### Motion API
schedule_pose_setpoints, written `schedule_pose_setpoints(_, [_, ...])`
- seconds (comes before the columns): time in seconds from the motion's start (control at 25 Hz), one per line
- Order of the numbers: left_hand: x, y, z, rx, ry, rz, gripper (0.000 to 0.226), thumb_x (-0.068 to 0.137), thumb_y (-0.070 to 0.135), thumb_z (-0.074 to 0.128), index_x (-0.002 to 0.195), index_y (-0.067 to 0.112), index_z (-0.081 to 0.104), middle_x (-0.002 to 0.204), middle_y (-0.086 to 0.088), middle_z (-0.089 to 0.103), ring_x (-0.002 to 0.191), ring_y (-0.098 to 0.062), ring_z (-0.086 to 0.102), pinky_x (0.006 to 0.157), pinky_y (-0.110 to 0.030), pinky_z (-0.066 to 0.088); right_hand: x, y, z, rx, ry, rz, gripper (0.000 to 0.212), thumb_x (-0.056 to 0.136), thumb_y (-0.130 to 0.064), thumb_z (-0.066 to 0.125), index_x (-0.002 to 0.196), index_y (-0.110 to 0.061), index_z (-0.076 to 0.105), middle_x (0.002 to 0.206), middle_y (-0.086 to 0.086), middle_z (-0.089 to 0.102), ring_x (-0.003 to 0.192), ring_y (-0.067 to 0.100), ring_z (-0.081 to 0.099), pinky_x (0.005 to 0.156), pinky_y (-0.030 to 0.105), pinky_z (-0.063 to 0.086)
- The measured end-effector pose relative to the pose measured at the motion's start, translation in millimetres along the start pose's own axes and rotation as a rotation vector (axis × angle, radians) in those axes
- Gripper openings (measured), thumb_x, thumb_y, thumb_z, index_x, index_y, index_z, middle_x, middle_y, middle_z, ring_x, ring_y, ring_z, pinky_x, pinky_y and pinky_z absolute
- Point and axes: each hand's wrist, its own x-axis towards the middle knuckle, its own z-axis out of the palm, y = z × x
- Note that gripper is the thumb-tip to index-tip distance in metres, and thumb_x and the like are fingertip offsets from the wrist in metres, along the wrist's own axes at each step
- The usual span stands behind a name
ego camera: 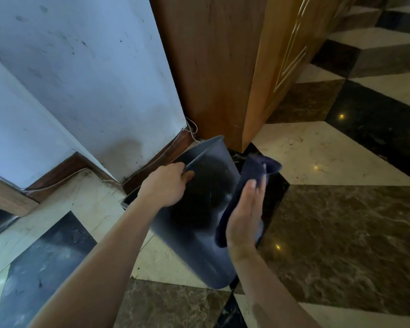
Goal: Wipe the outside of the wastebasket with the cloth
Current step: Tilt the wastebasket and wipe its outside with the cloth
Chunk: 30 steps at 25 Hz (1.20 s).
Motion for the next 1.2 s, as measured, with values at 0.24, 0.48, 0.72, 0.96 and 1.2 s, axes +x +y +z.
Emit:
schedule_pose_setpoints(0.24, [-0.6, -2.2, 0.2, -0.096, -0.029, -0.015, 0.03, 0.101, 0.032, 0.043, 0.073, 0.023, 0.043, 0.073, -0.001, 0.054, 0.07, -0.024, 0.053, 0.064, -0.033, 0.036, -16.2, 36.5, 31.1, -0.823, -0.395, -0.242, 0.054, 0.102, -0.055, 0.011, 0.155, -0.049, 0.016, 0.168, -0.01, 0.012, 0.154, 0.025, 0.01, 0.119, 0.056, 0.013])
schedule_pose_setpoints(0.48, [1.8, -12.6, -0.2, -0.143, -0.047, 0.036, 0.029, 0.1, 0.029, 0.045, 0.076, 0.015, 0.047, 0.072, -0.007, 0.058, 0.067, -0.029, 0.057, 0.061, -0.038, 0.043, -10.3, 40.5, 38.6, -0.819, -0.38, -0.225, 0.054, 0.101, -0.058, 0.012, 0.154, -0.051, 0.016, 0.167, -0.013, 0.015, 0.154, 0.027, 0.011, 0.119, 0.058, 0.014])
schedule_pose_setpoints(0.72, [2.3, -23.9, -6.1, -0.163, -0.044, 0.017, 0.037, 0.1, 0.035, 0.047, 0.065, 0.021, 0.041, 0.06, 0.003, 0.047, 0.055, -0.015, 0.048, 0.051, -0.033, 0.03, 23.2, 55.0, 34.3, -0.838, -0.406, -0.142, 0.053, 0.099, -0.062, 0.019, 0.151, -0.057, 0.014, 0.167, -0.018, 0.009, 0.155, 0.024, 0.002, 0.122, 0.054, 0.001])
schedule_pose_setpoints(0.96, [-4.3, -29.7, -6.8, -0.248, -0.081, -0.089, 0.041, 0.101, 0.038, 0.042, 0.084, 0.002, 0.051, 0.076, -0.015, 0.057, 0.07, -0.031, 0.056, 0.063, -0.041, 0.039, 30.0, 90.8, -13.1, -0.89, -0.323, 0.159, 0.052, 0.097, -0.064, 0.016, 0.149, -0.063, 0.009, 0.166, -0.018, 0.013, 0.153, 0.025, 0.012, 0.121, 0.049, 0.006])
schedule_pose_setpoints(1.2, [-10.9, -29.5, -9.2, -0.361, -0.102, -0.181, 0.044, 0.101, 0.038, 0.042, 0.11, -0.002, 0.057, 0.107, -0.023, 0.064, 0.098, -0.04, 0.061, 0.089, -0.054, 0.048, -41.7, 94.7, -41.1, -0.809, -0.311, 0.069, 0.048, 0.101, -0.056, 0.012, 0.149, -0.056, 0.012, 0.164, -0.024, 0.004, 0.155, 0.014, -0.001, 0.123, 0.049, 0.007])
